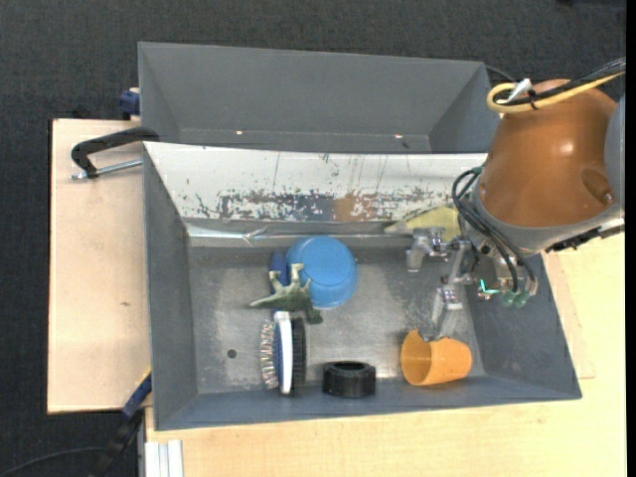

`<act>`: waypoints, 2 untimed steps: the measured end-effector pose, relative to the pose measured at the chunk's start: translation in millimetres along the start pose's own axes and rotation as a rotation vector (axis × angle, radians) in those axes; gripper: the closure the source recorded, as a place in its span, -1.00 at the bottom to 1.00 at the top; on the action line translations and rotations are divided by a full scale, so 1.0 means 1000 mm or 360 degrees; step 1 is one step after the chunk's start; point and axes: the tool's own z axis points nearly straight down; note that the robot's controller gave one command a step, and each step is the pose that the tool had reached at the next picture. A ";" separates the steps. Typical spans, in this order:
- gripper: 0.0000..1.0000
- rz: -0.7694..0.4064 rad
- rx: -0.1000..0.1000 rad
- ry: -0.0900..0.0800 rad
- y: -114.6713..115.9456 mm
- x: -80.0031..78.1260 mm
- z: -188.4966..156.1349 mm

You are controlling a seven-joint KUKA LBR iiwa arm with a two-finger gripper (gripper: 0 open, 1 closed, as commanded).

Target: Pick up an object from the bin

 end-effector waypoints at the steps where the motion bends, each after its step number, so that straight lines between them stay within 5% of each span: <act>1: -1.00 -0.0246 0.0000 -0.0001 -0.019 -0.001 0.162; 2: -1.00 -0.0445 -0.0003 -0.0020 -0.086 -0.001 0.157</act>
Offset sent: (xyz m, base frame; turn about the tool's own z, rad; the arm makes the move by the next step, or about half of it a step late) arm 0.0011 -0.0188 -0.1586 -0.1551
